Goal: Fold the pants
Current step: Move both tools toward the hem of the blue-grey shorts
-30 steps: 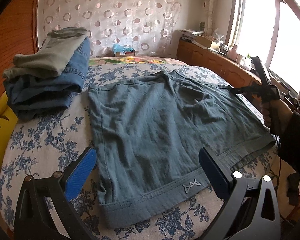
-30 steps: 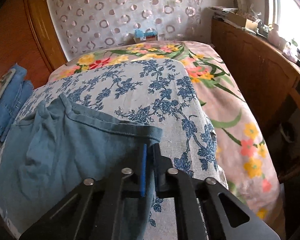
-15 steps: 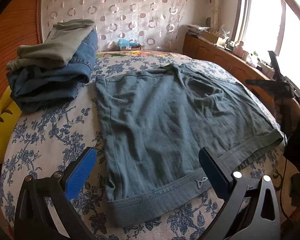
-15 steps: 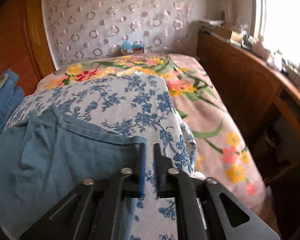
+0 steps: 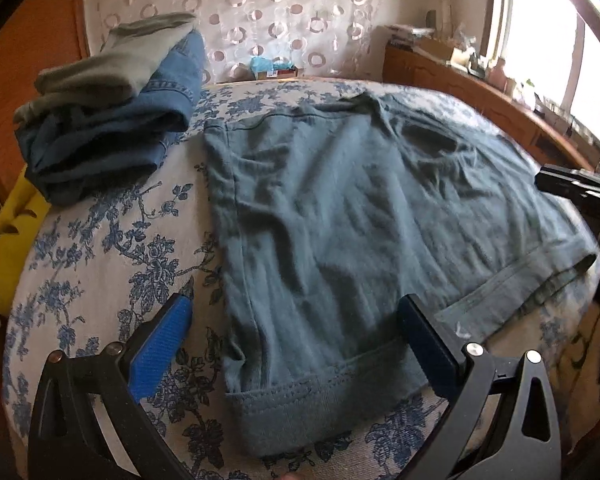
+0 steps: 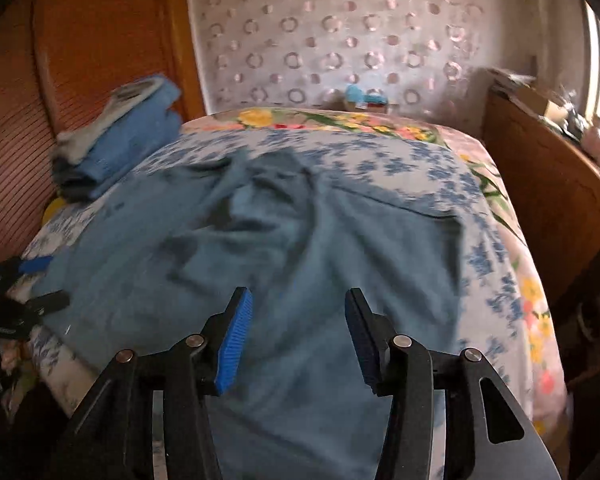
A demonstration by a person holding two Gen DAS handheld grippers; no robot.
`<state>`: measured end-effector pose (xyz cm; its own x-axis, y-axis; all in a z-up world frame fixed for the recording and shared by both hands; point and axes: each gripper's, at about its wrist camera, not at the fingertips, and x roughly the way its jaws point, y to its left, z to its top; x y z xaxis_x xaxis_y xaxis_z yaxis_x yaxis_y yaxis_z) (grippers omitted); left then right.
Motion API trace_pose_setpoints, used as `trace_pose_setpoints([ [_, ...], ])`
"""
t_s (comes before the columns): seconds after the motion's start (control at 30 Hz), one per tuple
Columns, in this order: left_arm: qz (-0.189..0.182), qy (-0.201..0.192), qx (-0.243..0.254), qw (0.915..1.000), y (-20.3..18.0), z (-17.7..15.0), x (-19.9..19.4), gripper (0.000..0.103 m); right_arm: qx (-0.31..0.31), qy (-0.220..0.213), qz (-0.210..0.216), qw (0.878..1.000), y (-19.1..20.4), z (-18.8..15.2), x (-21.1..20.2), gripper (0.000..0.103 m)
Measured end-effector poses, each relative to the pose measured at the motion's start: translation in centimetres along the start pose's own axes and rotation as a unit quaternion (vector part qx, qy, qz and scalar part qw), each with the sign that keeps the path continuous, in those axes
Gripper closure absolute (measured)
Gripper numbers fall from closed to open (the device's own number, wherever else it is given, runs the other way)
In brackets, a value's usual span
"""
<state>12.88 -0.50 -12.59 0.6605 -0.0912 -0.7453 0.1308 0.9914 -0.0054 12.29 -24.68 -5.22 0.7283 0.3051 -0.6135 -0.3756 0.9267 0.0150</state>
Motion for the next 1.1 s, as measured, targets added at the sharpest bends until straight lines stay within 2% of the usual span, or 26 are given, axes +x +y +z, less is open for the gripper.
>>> trace_pose_setpoints([
  [0.13, 0.001, 0.001, -0.007, 1.0000, 0.2, 0.0, 0.0, 0.000, -0.022, 0.006, 0.005, 1.000, 1.7, -2.0, -1.2, 0.050],
  [0.4, 0.004, -0.015, -0.010, 0.9998, 0.2, -0.3, -0.3, 0.000, -0.028, 0.023, 0.008, 0.999, 1.4, -4.3, -2.8, 0.042],
  [0.47, 0.005, -0.020, -0.010, 0.9997, 0.2, -0.5, -0.4, 0.000, -0.025, 0.030, 0.001, 0.999, 1.8, -4.4, -2.6, 0.040],
  [0.53, 0.004, -0.021, -0.009, 0.9997, 0.2, -0.6, -0.4, 0.000, -0.030, 0.020, -0.014, 0.999, 1.9, -4.0, -2.5, 0.035],
  [0.77, -0.016, -0.004, -0.027, 0.9995, 1.8, -0.8, -1.5, 0.000, -0.012, 0.012, -0.039, 0.999, 1.5, -3.7, -2.8, 0.034],
  [0.87, -0.030, -0.030, -0.052, 0.9977, 3.0, -1.5, -3.3, 0.005, -0.001, 0.002, -0.040, 0.999, 2.6, -4.4, -3.5, 0.034],
  [0.93, -0.032, -0.035, -0.052, 0.9975, 3.3, -1.8, -4.0, 0.010, 0.001, -0.002, -0.037, 0.999, 3.2, -4.0, -3.0, 0.034],
  [1.1, -0.037, -0.035, -0.050, 0.9974, 3.5, -2.8, -5.1, 0.034, 0.024, -0.011, -0.014, 1.000, 3.2, -4.2, -3.5, 0.034],
])
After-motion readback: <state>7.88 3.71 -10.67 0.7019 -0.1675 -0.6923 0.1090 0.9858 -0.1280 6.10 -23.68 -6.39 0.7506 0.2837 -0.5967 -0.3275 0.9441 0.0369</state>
